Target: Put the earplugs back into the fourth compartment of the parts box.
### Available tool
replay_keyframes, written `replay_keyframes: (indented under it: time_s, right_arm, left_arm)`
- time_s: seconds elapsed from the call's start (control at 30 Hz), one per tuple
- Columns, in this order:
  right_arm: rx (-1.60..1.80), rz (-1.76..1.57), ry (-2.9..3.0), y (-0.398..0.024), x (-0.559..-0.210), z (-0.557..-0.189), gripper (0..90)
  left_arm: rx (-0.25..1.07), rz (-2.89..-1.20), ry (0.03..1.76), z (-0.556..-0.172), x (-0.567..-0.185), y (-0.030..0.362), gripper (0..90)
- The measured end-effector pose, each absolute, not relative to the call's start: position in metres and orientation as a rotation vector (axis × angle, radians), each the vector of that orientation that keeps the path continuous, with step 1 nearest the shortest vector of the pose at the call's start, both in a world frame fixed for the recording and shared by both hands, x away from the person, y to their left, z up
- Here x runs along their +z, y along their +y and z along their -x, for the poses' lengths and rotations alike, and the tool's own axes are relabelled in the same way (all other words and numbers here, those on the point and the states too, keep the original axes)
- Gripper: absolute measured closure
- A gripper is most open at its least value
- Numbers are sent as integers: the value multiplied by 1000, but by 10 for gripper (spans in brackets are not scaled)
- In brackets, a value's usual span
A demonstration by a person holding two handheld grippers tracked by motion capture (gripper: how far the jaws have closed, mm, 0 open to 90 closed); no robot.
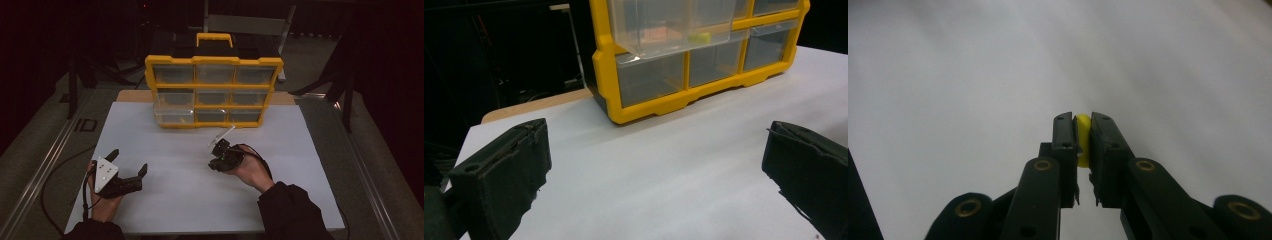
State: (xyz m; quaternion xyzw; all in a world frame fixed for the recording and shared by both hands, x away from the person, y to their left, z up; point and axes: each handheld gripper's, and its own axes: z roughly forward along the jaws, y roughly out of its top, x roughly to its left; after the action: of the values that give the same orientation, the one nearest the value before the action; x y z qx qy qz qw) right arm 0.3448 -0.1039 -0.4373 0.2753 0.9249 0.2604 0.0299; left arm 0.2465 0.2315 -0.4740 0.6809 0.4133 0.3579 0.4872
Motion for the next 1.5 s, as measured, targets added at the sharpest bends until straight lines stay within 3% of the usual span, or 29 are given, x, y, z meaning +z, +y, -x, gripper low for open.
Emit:
replay_keyframes:
  time_s: [1.5]
  right_arm:
    - [891,-850,2777,-92,-358,-385,816]
  left_arm:
    - [867,-1654,1004,-247,-474,232,3]
